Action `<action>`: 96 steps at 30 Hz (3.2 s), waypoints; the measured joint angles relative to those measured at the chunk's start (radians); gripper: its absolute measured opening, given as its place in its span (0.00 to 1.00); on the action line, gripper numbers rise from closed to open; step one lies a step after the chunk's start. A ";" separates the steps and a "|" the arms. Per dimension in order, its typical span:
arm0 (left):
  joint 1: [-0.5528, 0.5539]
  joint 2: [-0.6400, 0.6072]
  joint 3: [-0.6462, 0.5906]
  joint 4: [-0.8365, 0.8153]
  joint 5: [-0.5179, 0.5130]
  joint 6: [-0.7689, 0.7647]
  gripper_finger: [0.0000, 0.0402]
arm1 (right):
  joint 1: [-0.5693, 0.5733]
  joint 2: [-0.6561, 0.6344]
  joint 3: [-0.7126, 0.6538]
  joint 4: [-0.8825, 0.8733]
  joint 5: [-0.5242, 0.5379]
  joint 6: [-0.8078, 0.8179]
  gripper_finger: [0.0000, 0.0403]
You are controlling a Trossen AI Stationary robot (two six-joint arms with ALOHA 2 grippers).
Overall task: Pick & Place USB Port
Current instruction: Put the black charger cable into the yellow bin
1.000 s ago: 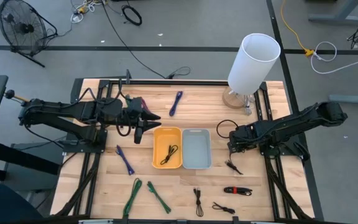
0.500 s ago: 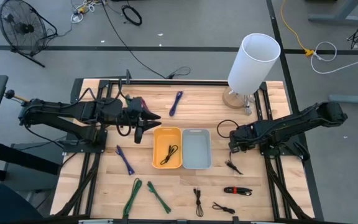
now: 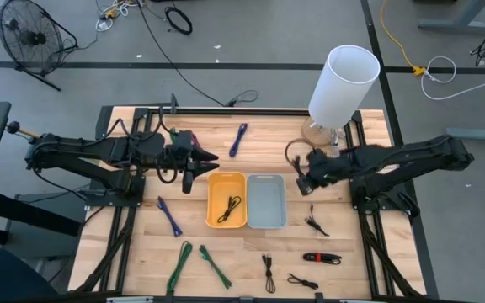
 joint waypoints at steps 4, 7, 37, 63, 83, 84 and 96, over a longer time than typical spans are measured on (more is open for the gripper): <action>0.000 0.000 0.000 0.020 -0.003 0.000 0.31 | 0.000 0.000 0.166 0.054 0.087 -0.162 0.00; 0.000 0.000 0.000 0.033 -0.008 0.000 0.31 | 0.000 0.000 0.248 0.153 0.114 -0.299 0.00; 0.000 0.027 0.000 0.374 -0.011 -0.008 0.31 | -0.044 0.271 0.285 0.986 -0.180 -0.706 0.00; 0.051 0.202 0.000 0.671 0.080 -0.099 0.31 | -0.068 0.272 0.285 0.943 -0.209 -0.731 0.00; 0.061 0.262 0.000 0.745 0.060 -0.092 0.27 | -0.079 0.292 0.284 0.926 -0.226 -0.709 0.00; 0.063 0.262 0.000 0.745 0.060 -0.092 0.22 | -0.079 0.292 0.284 0.927 -0.227 -0.706 0.00; 0.066 0.253 0.001 0.703 0.039 -0.080 0.04 | -0.082 0.294 0.284 0.918 -0.229 -0.730 0.11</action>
